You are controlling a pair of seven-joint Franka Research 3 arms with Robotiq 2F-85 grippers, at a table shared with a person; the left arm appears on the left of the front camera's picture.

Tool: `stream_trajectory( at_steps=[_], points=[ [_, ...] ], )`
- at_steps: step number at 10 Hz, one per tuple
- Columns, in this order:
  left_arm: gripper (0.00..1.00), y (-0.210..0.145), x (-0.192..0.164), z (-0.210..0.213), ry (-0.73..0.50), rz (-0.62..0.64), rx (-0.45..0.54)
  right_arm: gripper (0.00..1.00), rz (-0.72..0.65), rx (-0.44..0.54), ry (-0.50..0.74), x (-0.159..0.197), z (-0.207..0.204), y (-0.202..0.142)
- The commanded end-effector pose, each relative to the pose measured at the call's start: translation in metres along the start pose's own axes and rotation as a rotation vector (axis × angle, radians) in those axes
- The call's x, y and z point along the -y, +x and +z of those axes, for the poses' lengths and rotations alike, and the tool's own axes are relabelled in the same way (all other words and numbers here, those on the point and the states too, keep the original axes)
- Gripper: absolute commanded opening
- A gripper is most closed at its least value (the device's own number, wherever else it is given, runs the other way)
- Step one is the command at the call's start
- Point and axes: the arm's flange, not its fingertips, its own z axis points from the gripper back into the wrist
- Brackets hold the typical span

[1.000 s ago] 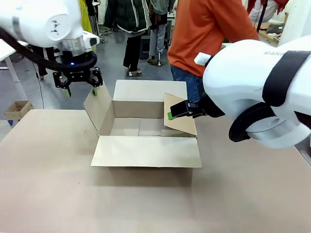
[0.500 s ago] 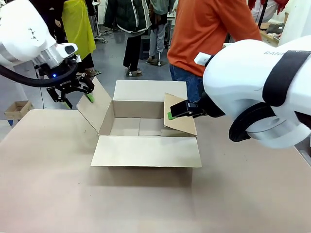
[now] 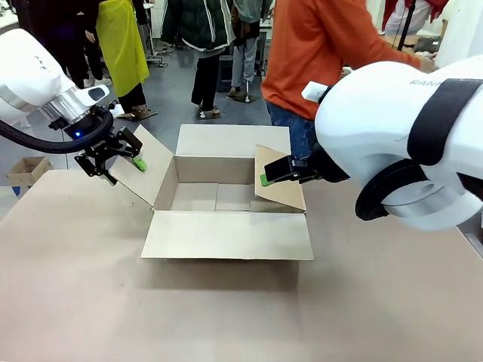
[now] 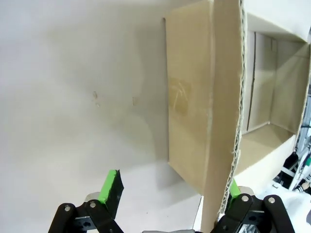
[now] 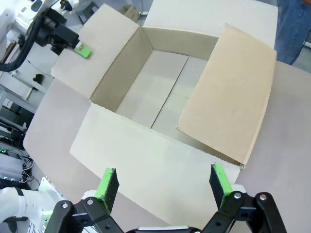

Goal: Pack the gift set into the box.
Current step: Place both hands on the side flaps of the Package Box and spread them outward.

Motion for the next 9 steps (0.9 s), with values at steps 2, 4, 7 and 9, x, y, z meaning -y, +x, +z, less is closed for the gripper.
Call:
stream_trajectory(
  at_steps=[2,4,7,9],
  points=[
    [1.0,-0.001,0.009,0.008,0.043,0.011,0.044,1.0,0.064,-0.123,-0.065,-0.008,-0.006,0.028],
    [1.0,-0.001,0.009,0.008,0.043,0.011,0.044,1.0,0.147,-0.341,-0.189,-0.03,-0.031,0.11],
    [1.0,-0.001,0.009,0.008,0.043,0.011,0.044,1.0,0.104,-0.498,-0.314,-0.038,-0.05,0.149],
    [1.0,-0.001,0.009,0.008,0.043,0.011,0.044,1.0,0.13,-0.409,-0.328,-0.012,-0.03,0.133]
  ],
)
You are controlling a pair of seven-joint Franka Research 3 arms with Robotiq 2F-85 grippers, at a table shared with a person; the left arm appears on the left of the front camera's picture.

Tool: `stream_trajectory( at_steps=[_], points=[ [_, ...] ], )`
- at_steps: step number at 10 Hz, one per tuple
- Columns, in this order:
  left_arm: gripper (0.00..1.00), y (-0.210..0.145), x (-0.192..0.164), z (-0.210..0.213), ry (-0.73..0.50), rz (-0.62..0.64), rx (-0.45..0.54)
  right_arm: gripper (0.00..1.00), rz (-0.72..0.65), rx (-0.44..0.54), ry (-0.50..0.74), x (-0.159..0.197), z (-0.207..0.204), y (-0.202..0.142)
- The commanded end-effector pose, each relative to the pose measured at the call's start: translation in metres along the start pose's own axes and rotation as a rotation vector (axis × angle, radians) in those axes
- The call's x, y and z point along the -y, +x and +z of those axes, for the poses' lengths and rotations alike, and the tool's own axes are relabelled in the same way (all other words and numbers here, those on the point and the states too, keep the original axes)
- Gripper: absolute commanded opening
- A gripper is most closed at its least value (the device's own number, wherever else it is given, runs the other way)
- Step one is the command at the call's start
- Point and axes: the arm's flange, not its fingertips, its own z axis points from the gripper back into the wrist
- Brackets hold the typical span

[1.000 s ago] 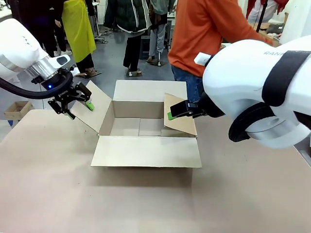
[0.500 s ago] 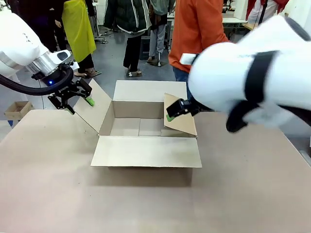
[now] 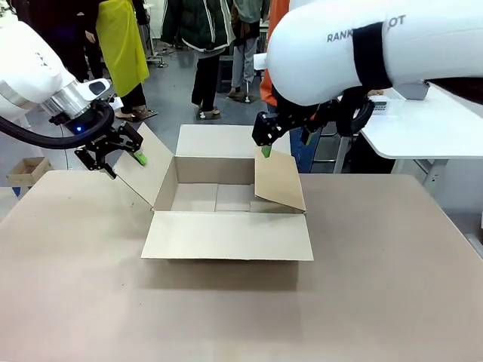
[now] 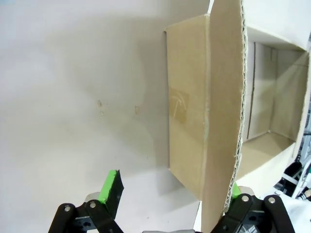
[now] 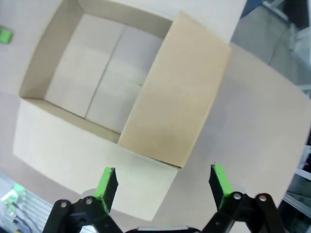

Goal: Pack the gift set into the box.
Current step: Place both hands on the side flaps of the Package Box and spread them outward.

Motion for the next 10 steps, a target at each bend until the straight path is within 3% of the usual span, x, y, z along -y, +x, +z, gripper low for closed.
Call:
stream_trajectory(
  at_steps=[1,2,4,6,9,10],
  points=[
    [1.0,-0.003,0.002,0.001,0.021,0.011,0.003,1.0,-0.007,0.007,0.002,0.004,0.003,0.001],
    [1.0,-0.003,0.002,0.001,0.021,0.011,0.003,1.0,-0.057,-0.094,-0.069,-0.018,-0.013,0.021],
    [1.0,-0.003,0.002,0.001,0.021,0.011,0.003,1.0,-0.024,-0.144,-0.082,-0.063,-0.051,0.066],
    [1.0,-0.003,0.002,0.001,0.021,0.011,0.003,1.0,-0.135,-0.193,-0.105,-0.08,-0.078,0.095],
    [1.0,-0.003,0.002,0.001,0.021,0.011,0.003,1.0,-0.261,-0.274,-0.295,-0.083,-0.131,0.117],
    [1.0,-0.003,0.002,0.001,0.021,0.011,0.003,1.0,-0.236,-0.313,-0.285,-0.084,-0.141,0.119]
  ],
)
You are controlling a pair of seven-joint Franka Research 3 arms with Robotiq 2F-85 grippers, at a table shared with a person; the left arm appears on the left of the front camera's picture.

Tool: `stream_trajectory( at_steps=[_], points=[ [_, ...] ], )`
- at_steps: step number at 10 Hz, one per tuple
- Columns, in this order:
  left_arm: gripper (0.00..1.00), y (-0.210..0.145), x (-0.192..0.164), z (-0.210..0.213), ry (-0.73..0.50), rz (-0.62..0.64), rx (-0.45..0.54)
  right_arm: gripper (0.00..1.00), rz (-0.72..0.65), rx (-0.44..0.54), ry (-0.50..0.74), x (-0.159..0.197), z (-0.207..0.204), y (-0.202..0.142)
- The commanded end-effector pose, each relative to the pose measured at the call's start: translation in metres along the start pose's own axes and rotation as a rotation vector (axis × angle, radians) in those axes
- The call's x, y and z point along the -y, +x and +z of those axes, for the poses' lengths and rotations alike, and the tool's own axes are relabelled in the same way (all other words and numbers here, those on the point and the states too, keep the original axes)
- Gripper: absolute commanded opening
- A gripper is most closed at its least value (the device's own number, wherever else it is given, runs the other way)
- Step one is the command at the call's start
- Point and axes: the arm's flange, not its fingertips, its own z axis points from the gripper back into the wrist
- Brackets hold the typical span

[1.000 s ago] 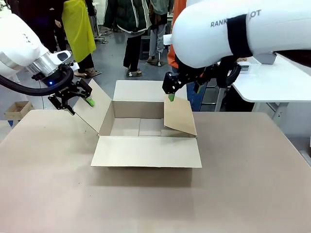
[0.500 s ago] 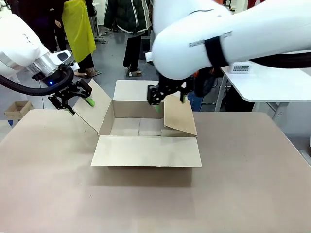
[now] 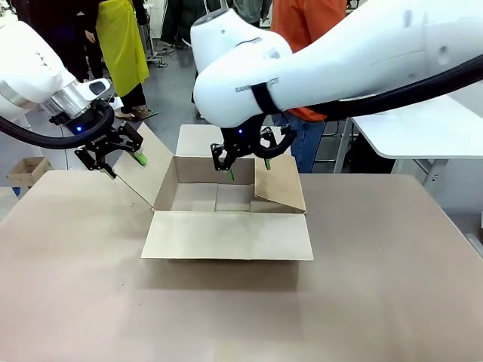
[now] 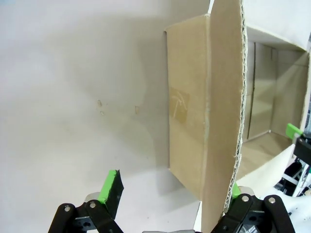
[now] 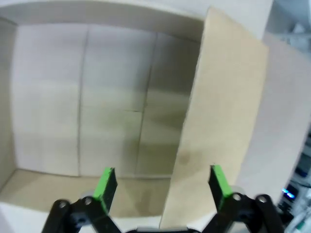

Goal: Pack the gift set into the box.
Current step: Place both hands on the side flaps of the Package Box and spread them outward.

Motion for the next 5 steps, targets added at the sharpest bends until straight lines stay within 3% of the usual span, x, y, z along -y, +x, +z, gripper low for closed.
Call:
stream_trajectory(
  at_steps=[1,5],
  points=[
    [1.0,-0.003,0.002,0.002,0.021,0.01,0.003,1.0,-0.04,-0.048,-0.075,-0.009,-0.001,0.017],
    [1.0,-0.003,0.002,0.002,0.021,0.01,0.003,1.0,-0.119,-0.07,-0.2,0.016,-0.018,0.016]
  ],
)
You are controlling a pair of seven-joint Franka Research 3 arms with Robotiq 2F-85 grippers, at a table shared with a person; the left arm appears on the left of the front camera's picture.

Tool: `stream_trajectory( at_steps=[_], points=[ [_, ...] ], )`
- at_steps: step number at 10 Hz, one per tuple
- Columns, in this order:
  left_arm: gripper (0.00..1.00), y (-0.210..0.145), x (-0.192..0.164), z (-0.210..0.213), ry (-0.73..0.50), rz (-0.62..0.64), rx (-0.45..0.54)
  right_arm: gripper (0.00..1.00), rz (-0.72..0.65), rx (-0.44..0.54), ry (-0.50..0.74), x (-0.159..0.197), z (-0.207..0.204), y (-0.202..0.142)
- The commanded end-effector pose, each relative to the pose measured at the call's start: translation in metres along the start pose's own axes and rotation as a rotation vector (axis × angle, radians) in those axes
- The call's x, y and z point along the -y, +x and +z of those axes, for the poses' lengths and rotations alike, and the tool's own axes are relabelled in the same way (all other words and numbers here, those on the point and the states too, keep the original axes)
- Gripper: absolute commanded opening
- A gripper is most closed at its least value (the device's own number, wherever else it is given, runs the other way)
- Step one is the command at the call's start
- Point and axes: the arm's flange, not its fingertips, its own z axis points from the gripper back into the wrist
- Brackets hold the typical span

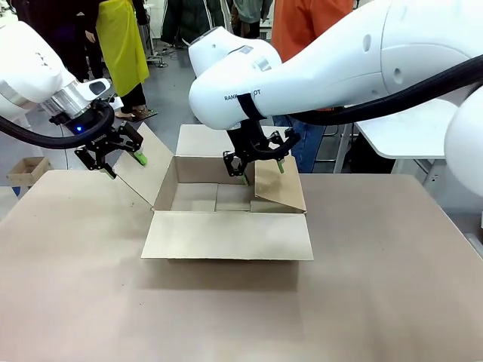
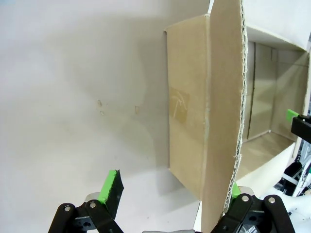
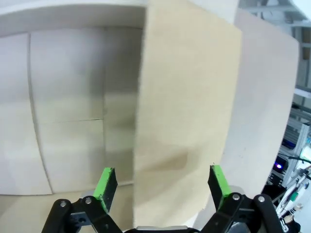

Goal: Pack the gift set into the box.
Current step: Place both hands on the side flaps of the Package Box and spread them outward.

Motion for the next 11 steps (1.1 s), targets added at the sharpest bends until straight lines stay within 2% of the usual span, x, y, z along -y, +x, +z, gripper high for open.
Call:
stream_trajectory(
  at_steps=[1,5,8,11],
  points=[
    [1.0,-0.003,0.002,0.002,0.021,0.011,0.003,1.0,-0.066,0.032,-0.064,0.01,0.01,-0.006],
    [1.0,-0.003,0.002,0.002,0.021,0.011,0.003,1.0,-0.109,0.015,-0.093,0.07,0.02,-0.019],
    [1.0,-0.003,0.002,0.002,0.021,0.011,0.003,1.0,-0.072,-0.002,0.051,0.126,0.001,-0.019],
    [1.0,-0.003,0.002,0.002,0.021,0.011,0.003,1.0,-0.131,0.011,0.245,0.188,-0.026,-0.022]
  ],
)
